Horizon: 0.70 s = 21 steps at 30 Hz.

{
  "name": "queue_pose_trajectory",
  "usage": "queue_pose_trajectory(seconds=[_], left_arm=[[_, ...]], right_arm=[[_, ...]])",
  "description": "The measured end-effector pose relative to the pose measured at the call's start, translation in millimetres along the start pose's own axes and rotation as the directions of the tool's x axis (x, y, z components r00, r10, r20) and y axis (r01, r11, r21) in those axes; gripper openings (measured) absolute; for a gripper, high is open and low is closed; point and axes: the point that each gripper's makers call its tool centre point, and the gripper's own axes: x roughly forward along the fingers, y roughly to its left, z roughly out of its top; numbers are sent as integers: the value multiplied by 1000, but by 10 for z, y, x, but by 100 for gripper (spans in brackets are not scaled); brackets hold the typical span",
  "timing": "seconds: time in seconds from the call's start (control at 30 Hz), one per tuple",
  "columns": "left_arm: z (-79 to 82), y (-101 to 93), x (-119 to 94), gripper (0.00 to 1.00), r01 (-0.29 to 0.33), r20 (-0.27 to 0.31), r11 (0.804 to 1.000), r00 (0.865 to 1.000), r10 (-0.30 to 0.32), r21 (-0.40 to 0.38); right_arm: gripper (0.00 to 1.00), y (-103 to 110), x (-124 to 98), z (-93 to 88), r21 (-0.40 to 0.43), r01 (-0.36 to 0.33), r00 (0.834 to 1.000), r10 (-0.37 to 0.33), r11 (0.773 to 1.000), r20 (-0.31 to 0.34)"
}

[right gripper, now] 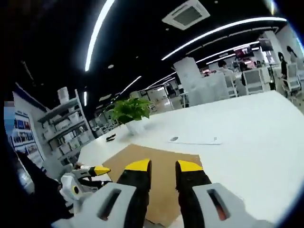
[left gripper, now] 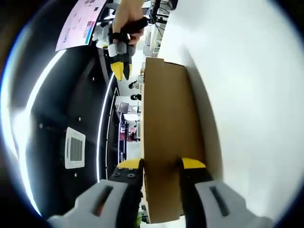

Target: Operate the shoe box by opening the lid, removing the specified soft item, and placing it in the target area until the item is outside and the box remains undamaged.

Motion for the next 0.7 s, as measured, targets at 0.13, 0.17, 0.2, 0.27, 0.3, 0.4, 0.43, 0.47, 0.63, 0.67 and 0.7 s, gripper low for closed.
queue_pose_trajectory(seconds=[0.13, 0.17, 0.2, 0.27, 0.3, 0.4, 0.43, 0.47, 0.63, 0.67, 0.7], left_arm=[[2, -2, 11, 30, 9, 18, 1000, 1000, -9, -22], [-1, -3, 13, 30, 9, 21, 1000, 1000, -9, -21], [-3, -3, 11, 30, 10, 27, 1000, 1000, -9, -15], [-4, -2, 14, 30, 12, 34, 1000, 999, -11, -17], [-3, -2, 14, 30, 12, 34, 1000, 999, -12, -16], [-9, -2, 14, 30, 12, 33, 1000, 999, -11, -13], [-10, -1, 15, 30, 12, 33, 1000, 999, -12, -13], [-7, 1, 13, 29, 12, 35, 1000, 999, -12, -15], [-11, 3, 21, 29, 11, 42, 1000, 999, -10, -19], [-11, 2, 23, 29, 9, 43, 1000, 999, -8, -19], [-10, 4, 23, 29, 9, 45, 1000, 999, -8, -20]], right_arm=[[20, 455, -247, -50, -287, 7, 1000, 0, 958, 24], [20, 528, -292, -81, -355, 22, 1000, -17, 935, 16], [21, 586, -326, -126, -411, 31, 999, -36, 911, -6], [27, 665, -364, -229, -462, 40, 996, -74, 886, -57], [28, 752, -368, -314, -508, 28, 992, -88, 861, -94], [33, 865, -385, -388, -699, 61, 979, -179, 713, -97], [37, 925, -390, -412, -755, 58, 977, -192, 654, -91], [41, 1032, -397, -478, -807, 42, 977, -195, 589, -91], [46, 1250, -382, -758, -919, -27, 964, -233, 392, -127], [50, 1265, -370, -758, -942, -20, 962, -250, 336, -110], [53, 1308, -356, -739, -953, -11, 966, -243, 304, -89]])
